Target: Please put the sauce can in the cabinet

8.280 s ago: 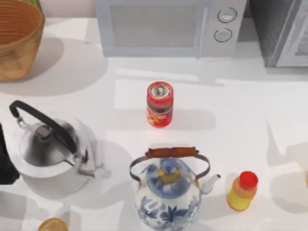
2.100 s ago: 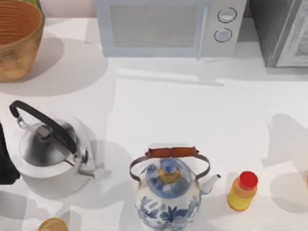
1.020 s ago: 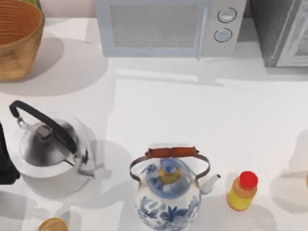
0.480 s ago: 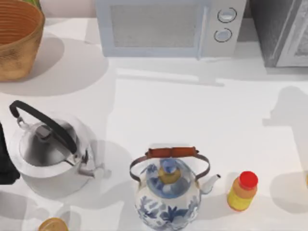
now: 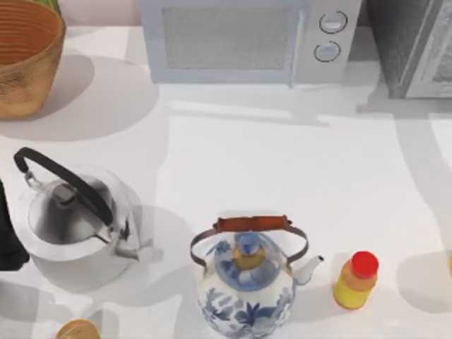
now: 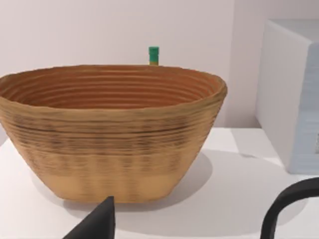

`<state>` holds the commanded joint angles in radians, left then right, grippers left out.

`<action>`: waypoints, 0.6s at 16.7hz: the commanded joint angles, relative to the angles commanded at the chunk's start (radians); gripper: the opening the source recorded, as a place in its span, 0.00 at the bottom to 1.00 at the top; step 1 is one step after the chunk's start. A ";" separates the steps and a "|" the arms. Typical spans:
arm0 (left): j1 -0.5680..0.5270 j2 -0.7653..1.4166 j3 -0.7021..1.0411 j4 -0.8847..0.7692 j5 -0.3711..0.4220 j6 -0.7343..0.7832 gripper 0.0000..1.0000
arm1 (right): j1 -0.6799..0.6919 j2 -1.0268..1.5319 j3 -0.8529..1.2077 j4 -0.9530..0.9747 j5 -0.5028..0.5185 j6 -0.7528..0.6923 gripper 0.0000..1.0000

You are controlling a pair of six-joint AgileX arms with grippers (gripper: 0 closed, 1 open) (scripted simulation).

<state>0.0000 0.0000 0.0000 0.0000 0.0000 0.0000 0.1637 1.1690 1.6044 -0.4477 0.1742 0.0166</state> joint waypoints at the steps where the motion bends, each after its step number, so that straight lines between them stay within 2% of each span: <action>1: 0.000 0.000 0.000 0.000 0.000 0.000 1.00 | 0.007 0.046 0.068 -0.017 0.007 0.000 0.00; 5: 0.000 0.000 0.000 0.000 0.000 0.000 1.00 | 0.026 0.167 0.238 -0.063 0.023 0.001 0.00; 10: 0.000 0.000 0.000 0.000 0.000 0.000 1.00 | 0.029 0.183 0.260 -0.069 0.025 0.001 0.00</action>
<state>0.0000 0.0000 0.0000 0.0000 0.0000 0.0000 0.1923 1.3522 1.8642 -0.5169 0.1992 0.0180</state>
